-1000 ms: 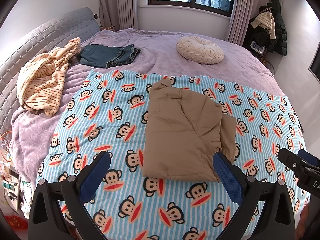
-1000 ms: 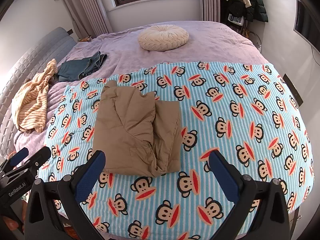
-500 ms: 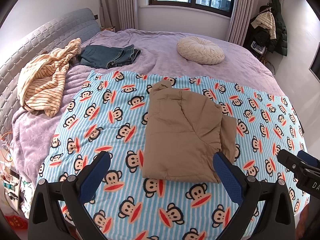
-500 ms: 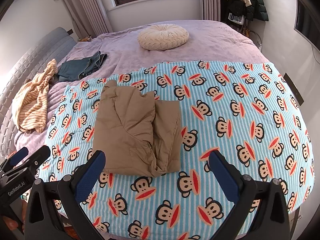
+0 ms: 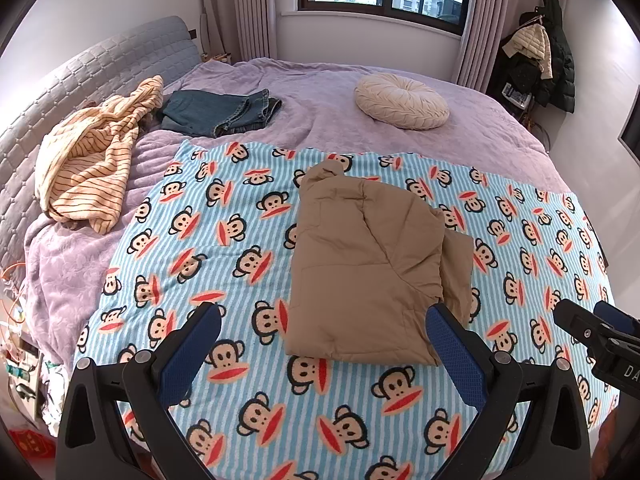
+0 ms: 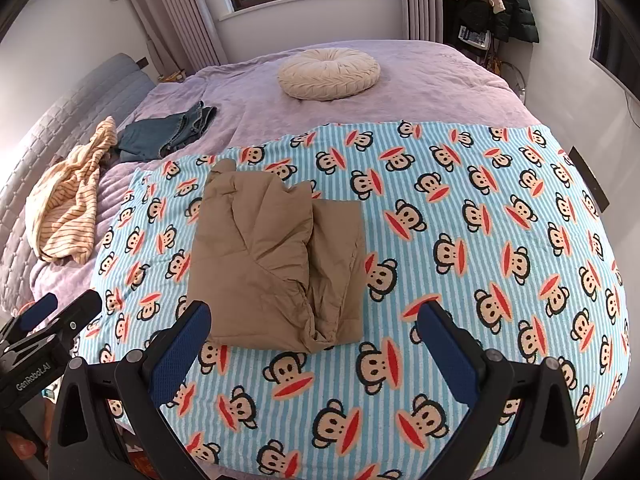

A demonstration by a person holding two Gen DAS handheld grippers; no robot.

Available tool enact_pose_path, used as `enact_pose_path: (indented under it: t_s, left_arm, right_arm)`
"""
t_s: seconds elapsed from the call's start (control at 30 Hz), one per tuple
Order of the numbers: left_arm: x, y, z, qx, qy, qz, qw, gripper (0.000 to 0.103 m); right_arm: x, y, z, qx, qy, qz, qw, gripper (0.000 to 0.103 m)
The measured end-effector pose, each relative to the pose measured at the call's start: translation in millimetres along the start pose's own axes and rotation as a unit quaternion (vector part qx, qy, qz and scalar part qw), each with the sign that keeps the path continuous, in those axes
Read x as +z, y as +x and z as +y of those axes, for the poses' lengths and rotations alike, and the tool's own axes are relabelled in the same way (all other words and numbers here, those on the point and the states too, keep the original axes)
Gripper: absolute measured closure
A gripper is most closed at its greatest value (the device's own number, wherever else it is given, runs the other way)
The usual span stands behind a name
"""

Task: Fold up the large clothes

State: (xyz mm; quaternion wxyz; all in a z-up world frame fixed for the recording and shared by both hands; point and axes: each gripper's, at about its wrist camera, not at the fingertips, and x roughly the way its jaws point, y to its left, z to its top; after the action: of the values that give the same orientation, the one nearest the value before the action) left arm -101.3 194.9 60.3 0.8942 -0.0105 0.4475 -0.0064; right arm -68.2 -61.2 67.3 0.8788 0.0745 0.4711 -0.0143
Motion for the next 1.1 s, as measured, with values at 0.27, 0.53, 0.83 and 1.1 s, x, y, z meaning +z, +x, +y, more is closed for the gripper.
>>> enact_pose_path:
  t_s: [0.27, 0.53, 0.83, 1.1]
  left_arm:
    - [-1, -3, 1, -0.001, -0.004, -0.002, 1.0000, 0.000]
    - [-2, -5, 3, 0.001, -0.007, -0.003, 1.0000, 0.000]
    - [-2, -5, 5, 0.000, -0.010, -0.004, 0.9999, 0.000]
    - [-6, -12, 6, 0.003, -0.013, -0.011, 0.9998, 0.000]
  right_arm:
    - [0, 0, 0, 0.001, 0.000, 0.001, 1.000, 0.000]
    - [0, -1, 1, 0.001, 0.001, 0.001, 1.000, 0.000]
    - [-3, -2, 4, 0.000, 0.002, 0.002, 1.000, 0.000]
    - [-6, -2, 7, 0.001, 0.005, 0.004, 1.000, 0.000]
